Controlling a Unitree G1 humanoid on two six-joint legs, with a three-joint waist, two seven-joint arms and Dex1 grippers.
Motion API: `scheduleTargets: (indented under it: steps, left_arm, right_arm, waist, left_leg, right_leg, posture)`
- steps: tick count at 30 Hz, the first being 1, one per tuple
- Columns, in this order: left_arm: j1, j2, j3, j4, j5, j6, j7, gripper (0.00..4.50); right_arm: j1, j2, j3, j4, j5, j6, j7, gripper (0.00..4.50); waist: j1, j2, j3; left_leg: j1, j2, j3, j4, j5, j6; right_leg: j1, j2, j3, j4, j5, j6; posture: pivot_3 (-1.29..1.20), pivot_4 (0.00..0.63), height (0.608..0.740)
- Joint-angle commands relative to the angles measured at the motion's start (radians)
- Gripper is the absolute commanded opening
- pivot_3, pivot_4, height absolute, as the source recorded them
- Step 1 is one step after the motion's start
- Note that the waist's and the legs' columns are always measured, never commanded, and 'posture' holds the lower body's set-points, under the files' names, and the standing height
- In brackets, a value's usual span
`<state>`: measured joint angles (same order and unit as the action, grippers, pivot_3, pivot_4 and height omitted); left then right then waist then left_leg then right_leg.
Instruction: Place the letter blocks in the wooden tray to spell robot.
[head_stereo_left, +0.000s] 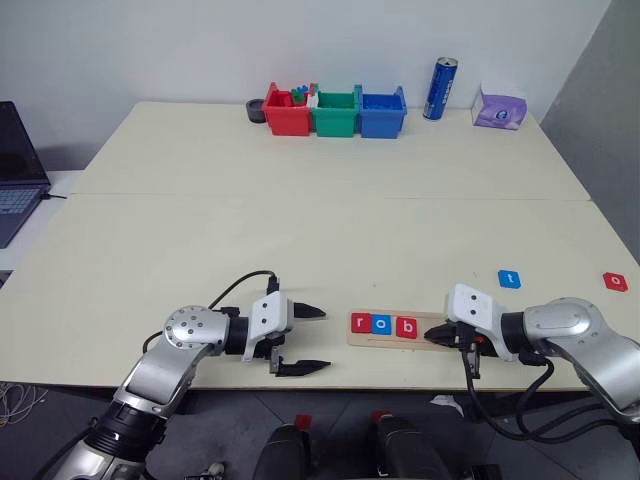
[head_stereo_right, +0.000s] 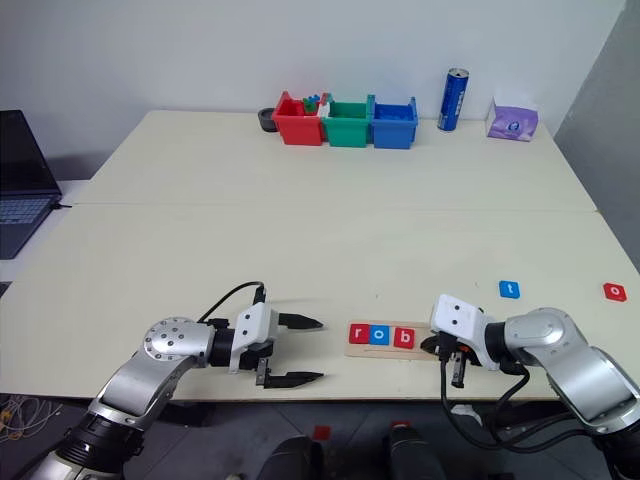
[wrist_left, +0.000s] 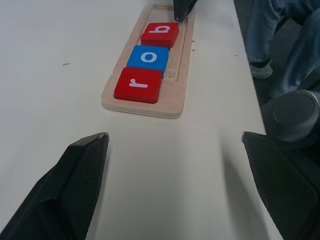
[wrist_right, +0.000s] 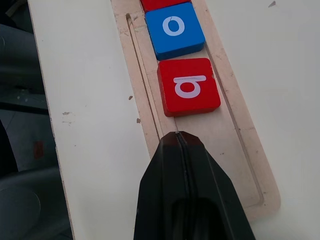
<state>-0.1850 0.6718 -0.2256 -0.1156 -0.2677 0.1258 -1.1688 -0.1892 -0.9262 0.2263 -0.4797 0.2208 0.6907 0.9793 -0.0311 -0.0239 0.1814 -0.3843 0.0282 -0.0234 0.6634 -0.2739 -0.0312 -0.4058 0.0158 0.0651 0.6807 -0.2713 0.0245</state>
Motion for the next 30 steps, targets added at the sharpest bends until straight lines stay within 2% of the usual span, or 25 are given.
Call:
scheduleTargets:
  steps: [1,21,30]
  left_arm:
    - [-0.005,-0.003,0.01,-0.027,-0.004,-0.012,0.0,4.5]
    - [0.002,-0.004,0.009,-0.025,-0.002,-0.017,0.001,4.5]
    - [0.007,-0.005,0.008,-0.032,-0.004,-0.013,0.003,4.5]
  right_arm:
    - [-0.032,-0.002,0.015,0.006,-0.026,-0.03,0.002,0.01]
    - [-0.136,0.074,0.079,0.061,-0.052,-0.043,0.017,0.01]
    - [-0.126,0.015,0.02,0.022,-0.025,-0.027,0.047,0.01]
  waist:
    - [0.0,0.0,0.0]
    - [0.0,0.0,0.0]
    - [0.0,0.0,0.0]
  left_leg:
    - [0.0,0.0,0.0,0.0,0.0,0.0]
    - [0.0,0.0,0.0,0.0,0.0,0.0]
    - [0.0,0.0,0.0,0.0,0.0,0.0]
  right_leg:
    - [0.0,0.0,0.0,0.0,0.0,0.0]
    - [0.0,0.0,0.0,0.0,0.0,0.0]
    - [0.0,0.0,0.0,0.0,0.0,0.0]
  posture:
    - [0.0,0.15,0.74]
    - [0.0,0.15,0.74]
    - [0.0,0.15,0.74]
